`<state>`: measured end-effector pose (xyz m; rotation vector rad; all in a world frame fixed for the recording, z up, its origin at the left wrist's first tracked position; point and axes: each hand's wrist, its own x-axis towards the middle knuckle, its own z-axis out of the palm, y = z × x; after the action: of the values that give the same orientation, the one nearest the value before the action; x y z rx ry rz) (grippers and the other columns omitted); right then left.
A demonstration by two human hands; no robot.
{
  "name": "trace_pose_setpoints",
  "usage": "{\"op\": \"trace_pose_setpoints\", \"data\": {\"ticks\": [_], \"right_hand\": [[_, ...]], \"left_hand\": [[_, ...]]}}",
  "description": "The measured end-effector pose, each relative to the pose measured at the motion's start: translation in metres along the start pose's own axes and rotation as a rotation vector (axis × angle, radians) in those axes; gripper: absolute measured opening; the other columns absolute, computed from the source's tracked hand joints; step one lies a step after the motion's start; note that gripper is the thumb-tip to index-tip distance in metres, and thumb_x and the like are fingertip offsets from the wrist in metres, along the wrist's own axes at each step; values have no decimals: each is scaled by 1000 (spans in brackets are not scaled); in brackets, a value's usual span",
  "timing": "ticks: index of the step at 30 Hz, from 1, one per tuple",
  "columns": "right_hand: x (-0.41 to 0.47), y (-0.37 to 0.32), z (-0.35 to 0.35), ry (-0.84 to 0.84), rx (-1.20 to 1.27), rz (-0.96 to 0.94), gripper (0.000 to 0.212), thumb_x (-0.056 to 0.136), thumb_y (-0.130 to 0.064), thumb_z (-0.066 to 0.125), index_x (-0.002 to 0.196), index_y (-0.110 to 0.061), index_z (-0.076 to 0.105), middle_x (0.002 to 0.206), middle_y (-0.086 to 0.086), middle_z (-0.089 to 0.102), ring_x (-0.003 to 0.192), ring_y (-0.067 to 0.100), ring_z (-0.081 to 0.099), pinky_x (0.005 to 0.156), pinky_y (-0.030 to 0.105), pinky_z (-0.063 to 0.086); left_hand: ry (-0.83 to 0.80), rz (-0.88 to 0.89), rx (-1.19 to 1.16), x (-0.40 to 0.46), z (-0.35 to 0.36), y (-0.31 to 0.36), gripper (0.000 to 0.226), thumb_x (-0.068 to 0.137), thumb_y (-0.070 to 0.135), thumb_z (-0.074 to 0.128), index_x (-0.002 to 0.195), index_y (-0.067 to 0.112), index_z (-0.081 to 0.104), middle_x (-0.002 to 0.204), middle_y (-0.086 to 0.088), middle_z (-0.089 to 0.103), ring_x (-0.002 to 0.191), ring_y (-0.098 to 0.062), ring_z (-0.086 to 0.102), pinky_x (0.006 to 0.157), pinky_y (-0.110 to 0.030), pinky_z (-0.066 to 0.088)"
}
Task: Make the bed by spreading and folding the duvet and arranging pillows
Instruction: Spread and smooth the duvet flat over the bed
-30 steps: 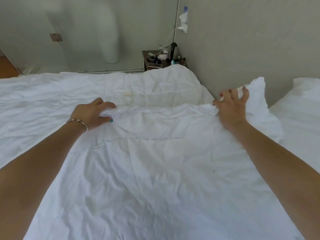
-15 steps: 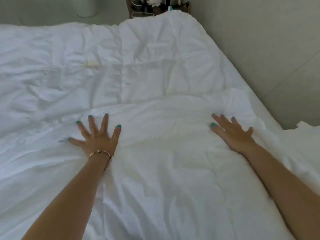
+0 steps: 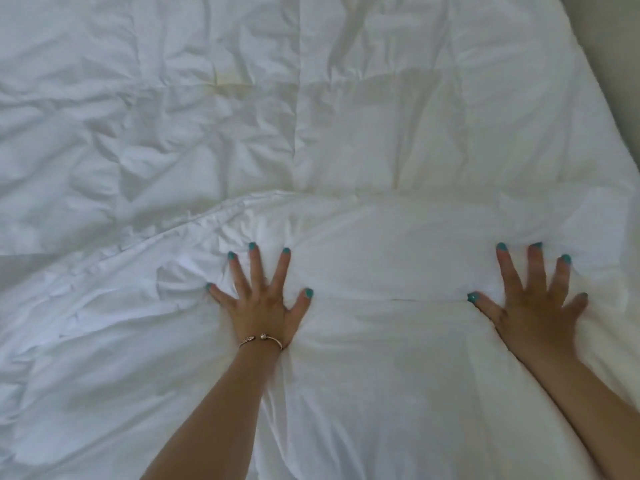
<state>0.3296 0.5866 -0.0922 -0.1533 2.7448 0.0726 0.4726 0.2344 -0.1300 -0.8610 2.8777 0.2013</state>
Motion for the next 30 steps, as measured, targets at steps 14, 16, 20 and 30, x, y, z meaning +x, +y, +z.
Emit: {"op": "trace_pose_setpoints", "data": {"ticks": [14,16,20,30], "right_hand": [[33,-7,16,64,-2,-24,88,73,-84,16,147,-50,-16,162,2,-8,146,36,-13,107,74,-3],[28,-8,14,92,-126,21,82,74,-86,6,139,-51,-30,162,0,-14,146,34,-16,108,72,-6],[-1,-39,-13,26,-295,167,72,86,-76,4,144,-46,-26,161,-3,-20,147,31,-16,110,69,-9],[-280,7,-58,224,-226,366,76,89,-68,32,154,-34,10,162,11,0,148,36,-5,114,57,-10]], "left_hand": [[74,81,-38,12,25,-6,72,88,71,10,151,39,3,160,-12,6,145,-43,4,104,-76,3],[84,88,-51,12,30,-7,71,88,70,11,151,39,1,160,-11,3,145,-42,2,104,-75,0],[59,95,-70,10,23,-5,70,89,69,15,151,41,-3,161,-10,0,145,-41,-1,105,-75,-1],[64,164,-164,-94,-43,3,59,99,46,30,152,21,19,156,-13,22,146,-32,12,114,-61,6]]}}
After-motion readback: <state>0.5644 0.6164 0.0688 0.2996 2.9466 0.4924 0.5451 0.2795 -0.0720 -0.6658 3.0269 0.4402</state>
